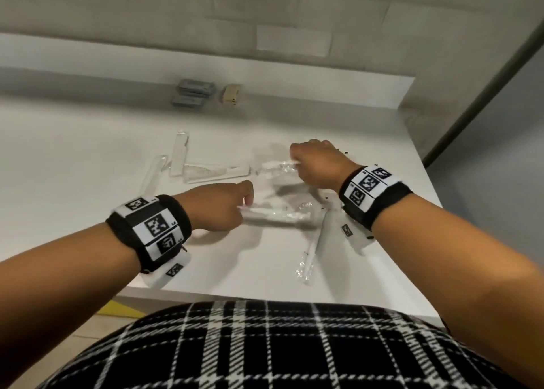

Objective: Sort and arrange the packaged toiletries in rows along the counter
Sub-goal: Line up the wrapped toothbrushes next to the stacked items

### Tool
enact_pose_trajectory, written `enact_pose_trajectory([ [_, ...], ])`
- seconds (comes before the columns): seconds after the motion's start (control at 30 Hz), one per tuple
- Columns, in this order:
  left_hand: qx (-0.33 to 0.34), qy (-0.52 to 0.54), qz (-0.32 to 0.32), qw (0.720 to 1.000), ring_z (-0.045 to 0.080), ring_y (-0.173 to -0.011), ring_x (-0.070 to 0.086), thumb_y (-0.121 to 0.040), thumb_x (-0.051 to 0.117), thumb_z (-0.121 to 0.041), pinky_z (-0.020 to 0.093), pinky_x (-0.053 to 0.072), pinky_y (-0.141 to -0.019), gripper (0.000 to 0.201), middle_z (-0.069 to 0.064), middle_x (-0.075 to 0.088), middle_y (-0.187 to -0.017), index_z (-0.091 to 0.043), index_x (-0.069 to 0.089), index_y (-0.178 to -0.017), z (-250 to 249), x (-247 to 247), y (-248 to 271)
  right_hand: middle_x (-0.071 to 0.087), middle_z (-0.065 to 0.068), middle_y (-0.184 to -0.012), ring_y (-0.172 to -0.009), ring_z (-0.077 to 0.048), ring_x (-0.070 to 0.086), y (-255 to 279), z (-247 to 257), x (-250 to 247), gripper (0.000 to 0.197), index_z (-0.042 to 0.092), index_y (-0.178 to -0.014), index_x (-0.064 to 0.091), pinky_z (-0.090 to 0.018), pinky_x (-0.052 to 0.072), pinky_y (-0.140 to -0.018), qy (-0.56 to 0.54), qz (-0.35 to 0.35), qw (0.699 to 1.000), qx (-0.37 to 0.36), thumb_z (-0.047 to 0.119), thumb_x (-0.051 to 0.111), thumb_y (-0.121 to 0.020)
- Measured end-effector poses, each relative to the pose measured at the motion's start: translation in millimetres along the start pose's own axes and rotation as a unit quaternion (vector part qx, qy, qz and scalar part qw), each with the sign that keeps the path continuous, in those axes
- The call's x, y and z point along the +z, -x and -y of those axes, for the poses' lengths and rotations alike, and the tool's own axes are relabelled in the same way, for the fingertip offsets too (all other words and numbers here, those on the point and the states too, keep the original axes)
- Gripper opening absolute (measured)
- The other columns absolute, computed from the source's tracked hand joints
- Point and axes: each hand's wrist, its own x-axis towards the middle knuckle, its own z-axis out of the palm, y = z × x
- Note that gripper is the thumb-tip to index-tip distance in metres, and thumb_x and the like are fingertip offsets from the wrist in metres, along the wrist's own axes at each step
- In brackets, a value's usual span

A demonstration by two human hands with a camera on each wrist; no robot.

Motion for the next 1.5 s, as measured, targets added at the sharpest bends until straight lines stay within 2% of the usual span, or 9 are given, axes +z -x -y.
enact_pose_trajectory([
  [0.27, 0.037, -0.033, 0.041, 0.998, 0.018, -0.083, 0.053, -0.082, 0.051, -0.066, 0.032, 0.044, -0.073, 0.047, -0.004, 0.056, -0.091, -0.022, 0.051, -0.097, -115.4, 24.9, -52.2, 0.06, -0.01, -0.083, -0.062, -0.021, 0.054, 56.6, -101.0, -0.6, 0.032, 0.007, -0.098, 0.054, -0.027, 0.037, -0.052, -0.225, -0.01, 0.905, 0.36, 0.03, 0.069, -0.082],
  [0.43, 0.009, -0.114, 0.045, 0.992, 0.02, -0.075, 0.059, -0.079, 0.062, -0.047, 0.025, 0.044, -0.058, 0.031, -0.001, 0.061, -0.081, -0.017, 0.058, -0.082, -132.9, 40.4, -64.5, 0.056, -0.005, -0.066, -0.058, -0.019, 0.054, 60.2, -77.7, 20.0, 0.042, 0.008, -0.075, 0.054, -0.028, 0.039, -0.053, -0.212, 0.064, 0.904, 0.366, 0.047, 0.067, -0.082],
  [0.57, -0.001, -0.152, 0.061, 0.987, 0.02, -0.072, 0.056, -0.08, 0.055, -0.019, 0.021, 0.037, -0.051, 0.012, -0.001, 0.059, -0.078, -0.012, 0.062, -0.085, -122.0, 30.5, -63.6, 0.066, -0.012, -0.098, -0.089, -0.027, 0.063, 66.7, -62.0, 20.6, 0.032, 0.004, -0.1, 0.063, -0.03, 0.049, -0.074, -0.14, 0.092, 0.918, 0.36, 0.03, 0.068, -0.082],
  [0.73, 0.014, -0.122, 0.06, 0.991, 0.021, -0.084, 0.053, -0.085, 0.052, -0.029, 0.027, 0.038, -0.065, 0.023, -0.001, 0.055, -0.09, -0.014, 0.06, -0.1, -79.9, 15.4, -57.1, 0.056, -0.011, -0.1, -0.09, -0.023, 0.062, 60.3, -60.1, 12.1, 0.008, 0.005, -0.092, 0.057, -0.029, 0.047, -0.077, -0.116, 0.152, 0.902, 0.387, 0.011, 0.052, -0.09],
  [0.9, 0.019, -0.039, 0.024, 0.999, 0.019, -0.08, 0.051, -0.087, 0.057, -0.035, 0.026, 0.035, -0.058, 0.019, 0.0, 0.056, -0.089, -0.016, 0.054, -0.089, -39.8, -31.0, -69.2, 0.061, -0.009, -0.112, -0.115, -0.025, 0.058, 36.3, -58.9, 9.3, 0.031, 0.006, -0.118, 0.062, -0.024, 0.042, -0.085, -0.081, 0.198, 0.892, 0.399, 0.005, 0.044, -0.092],
  [1.03, -0.023, 0.08, -0.046, 0.995, 0.018, -0.082, 0.051, -0.085, 0.063, -0.034, 0.025, 0.035, -0.062, 0.023, -0.001, 0.054, -0.09, -0.016, 0.058, -0.097, -6.2, -65.7, -100.4, 0.039, -0.019, -0.147, -0.094, -0.025, 0.057, -2.2, -67.5, -13.0, 0.049, 0.001, -0.141, 0.04, -0.017, 0.039, -0.062, -0.168, 0.157, 0.885, 0.405, -0.004, 0.044, -0.092],
  [1.2, -0.04, 0.243, -0.091, 0.965, 0.021, -0.066, 0.053, -0.08, 0.072, -0.027, 0.028, 0.04, -0.062, 0.02, 0.001, 0.056, -0.069, -0.014, 0.057, -0.085, 24.9, -89.8, -147.0, 0.058, -0.016, -0.129, -0.12, -0.032, 0.055, -58.7, -83.1, -19.6, 0.043, 0.003, -0.125, 0.058, -0.023, 0.043, -0.062, -0.272, 0.102, 0.861, 0.416, 0.01, 0.06, -0.083],
  [1.37, -0.019, 0.288, -0.088, 0.953, 0.018, -0.06, 0.051, -0.081, 0.072, -0.027, 0.027, 0.041, -0.06, 0.02, 0.001, 0.055, -0.068, -0.016, 0.055, -0.081, 47.4, -99.1, -183.0, 0.052, -0.011, -0.132, -0.123, -0.033, 0.046, -108.9, -77.5, -21.1, 0.061, 0.016, -0.131, 0.049, -0.038, 0.039, -0.099, -0.151, -0.012, 0.897, 0.414, 0.04, 0.068, -0.078],
  [1.5, 0.053, 0.387, -0.021, 0.92, 0.018, -0.063, 0.051, -0.075, 0.074, -0.031, 0.029, 0.041, -0.061, 0.02, 0.001, 0.056, -0.069, -0.02, 0.058, -0.077, 51.2, -100.7, -197.7, 0.069, -0.012, -0.103, -0.077, -0.02, 0.06, -133.1, -52.8, -17.2, 0.066, 0.015, -0.127, 0.051, -0.032, 0.044, -0.066, -0.59, -0.074, 0.74, 0.315, 0.04, 0.078, -0.072],
])
